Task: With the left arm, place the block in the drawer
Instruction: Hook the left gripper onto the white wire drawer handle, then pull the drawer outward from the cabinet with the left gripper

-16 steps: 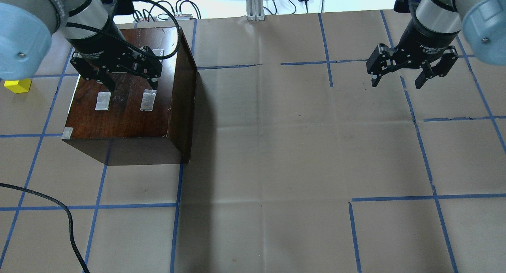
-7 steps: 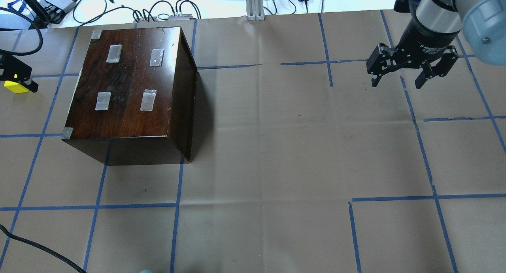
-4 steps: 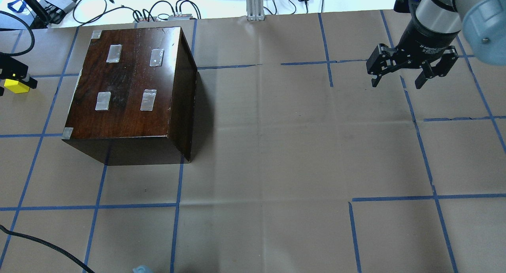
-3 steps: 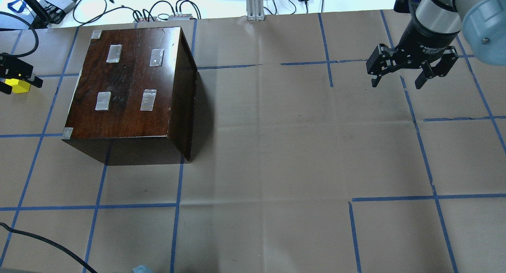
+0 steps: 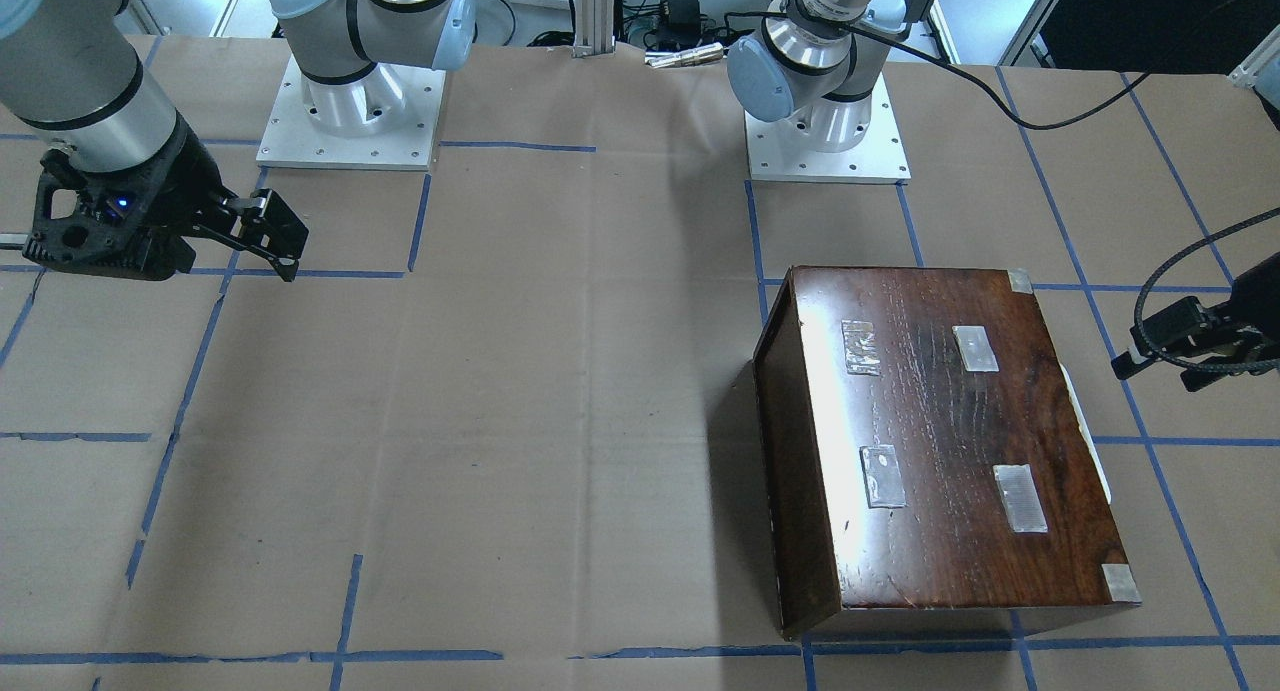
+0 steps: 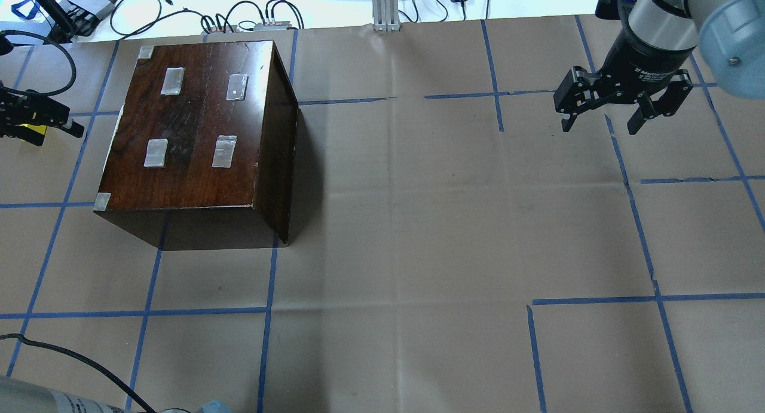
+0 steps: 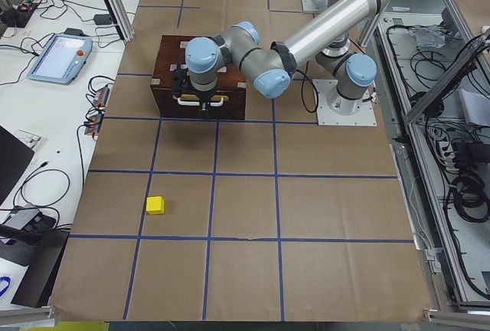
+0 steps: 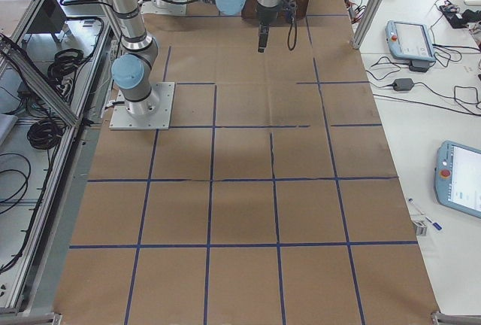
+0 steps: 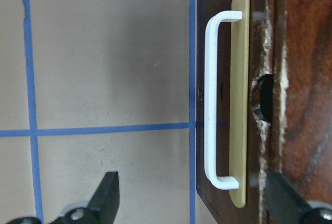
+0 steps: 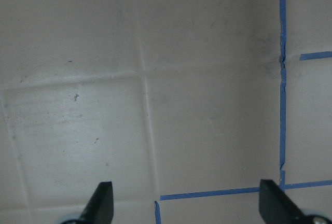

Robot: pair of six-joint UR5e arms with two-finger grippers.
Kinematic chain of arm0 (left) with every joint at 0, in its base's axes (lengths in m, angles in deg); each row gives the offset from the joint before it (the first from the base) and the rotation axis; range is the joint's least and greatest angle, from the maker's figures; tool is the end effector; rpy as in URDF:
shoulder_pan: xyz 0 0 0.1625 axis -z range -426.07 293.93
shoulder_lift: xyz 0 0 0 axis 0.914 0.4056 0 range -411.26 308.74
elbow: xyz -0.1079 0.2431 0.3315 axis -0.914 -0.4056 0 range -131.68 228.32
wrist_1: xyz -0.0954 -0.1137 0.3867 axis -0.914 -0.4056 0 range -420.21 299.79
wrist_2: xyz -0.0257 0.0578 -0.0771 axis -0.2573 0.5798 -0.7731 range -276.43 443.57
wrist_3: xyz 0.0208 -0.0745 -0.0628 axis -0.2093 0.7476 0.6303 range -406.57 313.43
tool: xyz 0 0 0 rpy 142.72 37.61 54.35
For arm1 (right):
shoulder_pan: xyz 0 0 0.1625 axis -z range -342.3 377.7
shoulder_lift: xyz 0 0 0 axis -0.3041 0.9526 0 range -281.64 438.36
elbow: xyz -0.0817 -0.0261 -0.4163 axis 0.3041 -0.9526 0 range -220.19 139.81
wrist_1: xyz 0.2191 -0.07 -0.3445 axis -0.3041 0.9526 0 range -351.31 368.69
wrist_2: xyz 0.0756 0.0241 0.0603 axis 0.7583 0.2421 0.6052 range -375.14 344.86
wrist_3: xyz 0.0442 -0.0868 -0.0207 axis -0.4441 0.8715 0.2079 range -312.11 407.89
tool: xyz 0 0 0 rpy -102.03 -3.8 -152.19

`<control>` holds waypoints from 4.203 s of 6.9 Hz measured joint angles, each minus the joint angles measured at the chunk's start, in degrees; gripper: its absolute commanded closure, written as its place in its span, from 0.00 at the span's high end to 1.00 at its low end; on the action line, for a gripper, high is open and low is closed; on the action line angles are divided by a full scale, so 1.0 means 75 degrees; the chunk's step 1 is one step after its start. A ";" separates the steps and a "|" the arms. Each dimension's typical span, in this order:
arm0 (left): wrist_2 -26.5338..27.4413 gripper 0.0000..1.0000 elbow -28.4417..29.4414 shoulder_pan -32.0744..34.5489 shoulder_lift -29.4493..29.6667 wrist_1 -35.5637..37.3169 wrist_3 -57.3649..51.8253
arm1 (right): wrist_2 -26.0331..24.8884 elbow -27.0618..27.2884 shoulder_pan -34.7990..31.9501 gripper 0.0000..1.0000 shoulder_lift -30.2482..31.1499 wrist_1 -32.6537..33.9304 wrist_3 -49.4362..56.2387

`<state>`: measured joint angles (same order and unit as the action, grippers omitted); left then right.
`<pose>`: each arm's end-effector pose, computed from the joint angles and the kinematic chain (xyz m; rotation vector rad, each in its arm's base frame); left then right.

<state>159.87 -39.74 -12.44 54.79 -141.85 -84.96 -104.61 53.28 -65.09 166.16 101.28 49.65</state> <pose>0.2219 -0.5660 0.3691 -0.0335 -2.8894 0.0956 0.0704 -0.5136 0.4437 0.1490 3.1236 0.0830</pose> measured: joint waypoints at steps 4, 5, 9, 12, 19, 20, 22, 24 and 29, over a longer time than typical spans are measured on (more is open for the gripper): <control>-0.0224 0.99 -0.0036 0.0013 0.0509 0.0023 -0.0127 | 0.0000 0.0001 0.0000 1.00 0.0000 0.0006 0.0000; -0.0234 0.99 -0.0030 0.0018 0.0628 0.0026 -0.0121 | 0.0000 0.0000 0.0000 1.00 0.0000 0.0004 0.0000; -0.0256 0.99 -0.0043 0.0070 0.0948 0.0108 -0.0097 | 0.0000 0.0000 0.0000 1.00 0.0000 -0.0002 -0.0003; -0.0249 0.99 -0.0028 0.0080 0.1086 0.0266 -0.0107 | 0.0000 -0.0001 0.0000 1.00 0.0000 0.0001 0.0000; 0.0028 0.99 0.0103 -0.0021 0.1197 0.0856 -0.0120 | 0.0000 0.0000 0.0000 1.00 0.0000 0.0004 0.0000; 0.0080 0.99 0.0142 -0.0071 0.1199 0.0875 -0.0120 | 0.0000 -0.0002 0.0000 1.00 0.0000 0.0001 0.0000; 0.0111 0.99 0.0189 -0.0328 0.1208 0.0908 -0.0318 | 0.0000 -0.0003 0.0000 1.00 0.0000 0.0000 0.0000; 0.0115 0.99 0.0202 -0.0529 0.1212 0.0947 -0.0519 | 0.0000 0.0000 0.0000 1.00 0.0000 0.0003 0.0000; 0.0145 0.99 0.0533 -0.0798 0.1447 0.1147 -0.0635 | 0.0000 0.0002 0.0000 1.00 0.0000 0.0002 0.0000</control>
<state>160.96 -35.74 -18.43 65.64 -133.25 -89.72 -104.61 53.29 -65.09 166.17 101.30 49.65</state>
